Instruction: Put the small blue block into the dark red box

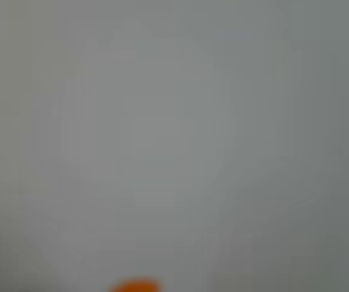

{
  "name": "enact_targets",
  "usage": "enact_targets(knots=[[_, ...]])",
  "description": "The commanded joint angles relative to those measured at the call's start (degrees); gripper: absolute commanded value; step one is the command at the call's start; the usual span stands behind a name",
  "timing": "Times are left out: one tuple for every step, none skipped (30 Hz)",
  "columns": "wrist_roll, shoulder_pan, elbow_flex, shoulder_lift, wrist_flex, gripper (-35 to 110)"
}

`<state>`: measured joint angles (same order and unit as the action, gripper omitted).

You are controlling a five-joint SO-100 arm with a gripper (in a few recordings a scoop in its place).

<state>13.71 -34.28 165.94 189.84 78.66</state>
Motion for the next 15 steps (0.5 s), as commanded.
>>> enact_targets(knots=[[3.3, -2.4, -6.9, -4.3, 1.5, 0], [4.8, -2.8, -8.6, -6.9, 1.5, 0], [6.3, -3.3, -10.5, -9.8, 1.1, 0], [8.1, -3.4, -12.7, -13.1, 1.1, 0], [9.8, -3.6, -15.3, -16.3, 1.3, 0], [11.3, -3.8, -17.9, -19.5, 1.8, 0], [13.1, -3.7, -20.4, -22.1, 2.5, 0], [14.6, -3.3, -22.7, -24.0, 3.1, 0], [16.1, -2.9, -24.6, -25.4, 3.4, 0], [17.8, -2.4, -26.3, -26.3, 3.7, 0], [20.9, -1.5, -27.9, -26.9, 4.5, 0], [24.3, -0.1, -29.3, -27.7, 5.7, 0], [27.2, 1.4, -30.7, -28.4, 7.1, 0], [29.7, 2.7, -32.1, -29.2, 8.0, 0], [32.3, 4.1, -33.7, -30.1, 9.0, 0]])
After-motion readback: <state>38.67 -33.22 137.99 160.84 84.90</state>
